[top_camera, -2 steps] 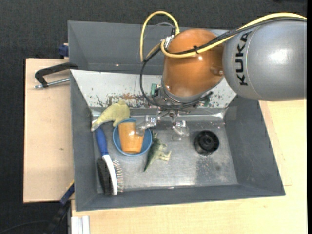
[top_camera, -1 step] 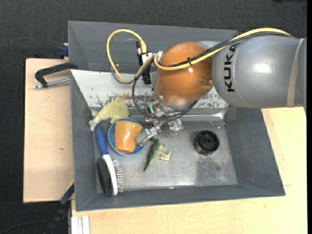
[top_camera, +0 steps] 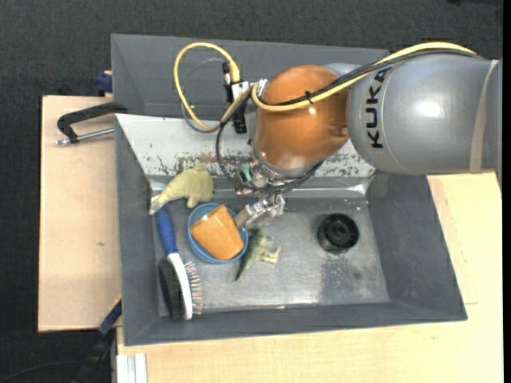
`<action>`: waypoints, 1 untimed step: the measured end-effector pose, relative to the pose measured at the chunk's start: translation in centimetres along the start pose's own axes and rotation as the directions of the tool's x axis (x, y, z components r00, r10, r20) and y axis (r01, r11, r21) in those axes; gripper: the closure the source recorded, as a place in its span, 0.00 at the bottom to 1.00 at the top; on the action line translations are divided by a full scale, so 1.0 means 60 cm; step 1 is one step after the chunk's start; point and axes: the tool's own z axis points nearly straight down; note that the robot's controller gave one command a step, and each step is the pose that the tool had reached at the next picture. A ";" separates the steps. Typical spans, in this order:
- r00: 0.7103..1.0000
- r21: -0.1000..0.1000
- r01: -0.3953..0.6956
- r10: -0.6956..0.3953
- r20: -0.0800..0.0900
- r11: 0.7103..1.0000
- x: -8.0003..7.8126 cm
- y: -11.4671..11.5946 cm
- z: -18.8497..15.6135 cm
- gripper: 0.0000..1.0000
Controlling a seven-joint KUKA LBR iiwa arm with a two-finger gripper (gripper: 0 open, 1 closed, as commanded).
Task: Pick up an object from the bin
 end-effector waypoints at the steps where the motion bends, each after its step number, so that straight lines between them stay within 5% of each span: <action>1: 1.000 0.001 0.009 -0.009 -0.002 1.000 -0.085 0.076 -0.251 1.00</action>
Offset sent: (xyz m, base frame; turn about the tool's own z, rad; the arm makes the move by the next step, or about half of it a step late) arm -0.0614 0.0308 0.1444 -0.0090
